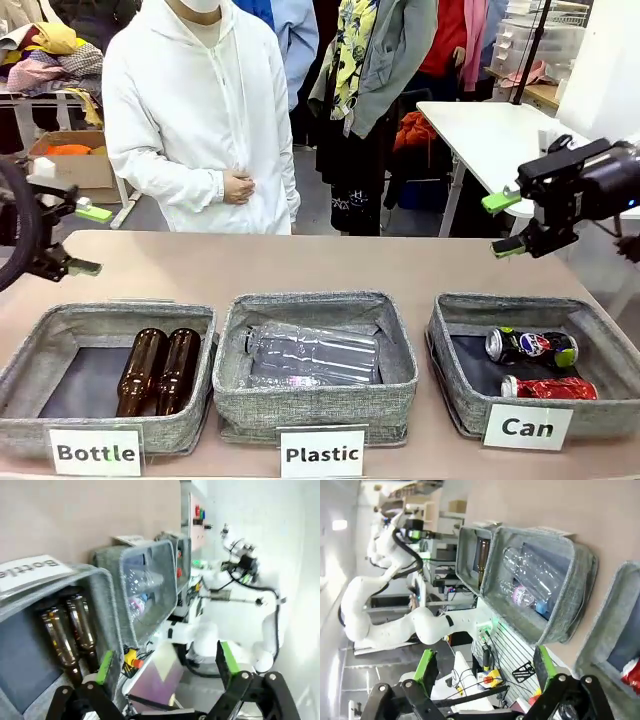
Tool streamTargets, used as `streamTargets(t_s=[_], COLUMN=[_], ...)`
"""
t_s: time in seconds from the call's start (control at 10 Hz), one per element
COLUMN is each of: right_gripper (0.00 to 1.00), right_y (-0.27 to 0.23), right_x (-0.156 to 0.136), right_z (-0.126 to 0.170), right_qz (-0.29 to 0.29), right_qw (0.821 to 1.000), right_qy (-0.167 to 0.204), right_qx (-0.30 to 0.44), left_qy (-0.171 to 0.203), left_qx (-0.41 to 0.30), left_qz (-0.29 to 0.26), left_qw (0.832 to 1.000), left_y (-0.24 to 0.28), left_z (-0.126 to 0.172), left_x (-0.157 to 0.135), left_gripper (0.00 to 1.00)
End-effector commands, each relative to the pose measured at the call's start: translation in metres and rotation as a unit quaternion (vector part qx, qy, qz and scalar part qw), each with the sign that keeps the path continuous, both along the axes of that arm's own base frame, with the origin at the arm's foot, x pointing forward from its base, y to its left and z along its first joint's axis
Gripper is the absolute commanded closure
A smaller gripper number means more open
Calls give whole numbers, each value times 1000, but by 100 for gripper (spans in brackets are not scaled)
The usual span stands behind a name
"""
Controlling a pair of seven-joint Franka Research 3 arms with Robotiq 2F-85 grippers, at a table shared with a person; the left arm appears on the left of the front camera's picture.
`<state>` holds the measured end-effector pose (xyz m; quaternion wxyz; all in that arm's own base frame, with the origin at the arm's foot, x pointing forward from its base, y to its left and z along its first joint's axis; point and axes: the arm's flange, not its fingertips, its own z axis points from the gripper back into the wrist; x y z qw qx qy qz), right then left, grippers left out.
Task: Sort the can waste into the basket.
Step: Pick up the can waste from the table and place it in the right Fabric basket.
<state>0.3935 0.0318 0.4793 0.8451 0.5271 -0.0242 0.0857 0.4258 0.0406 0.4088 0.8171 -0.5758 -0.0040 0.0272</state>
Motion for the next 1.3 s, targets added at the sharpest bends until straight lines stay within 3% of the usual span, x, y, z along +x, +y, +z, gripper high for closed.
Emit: streamTargets(t_s=[0.0,0.1,0.2,1.2], right_gripper=[0,0,0,0], right_y=[-4,-7,-2,-2], right_x=[12,14,6,6], right_z=[-20,-24,-17,-17], right_qz=[15,-4,9,9], right_qw=[999,999,1000,1000], right_qy=[-13,-16,-4,-4], right_qx=[47,38,14,14], left_qy=[23,36,21,21], left_qx=[-50,-58,-17,-17], left_qz=[21,26,18,18], left_qw=[998,997,999,999], left_y=[11,18,15,15], left_z=[-17,-28,-17,-17], left_x=[6,7,1,1], left_gripper=[0,0,0,0])
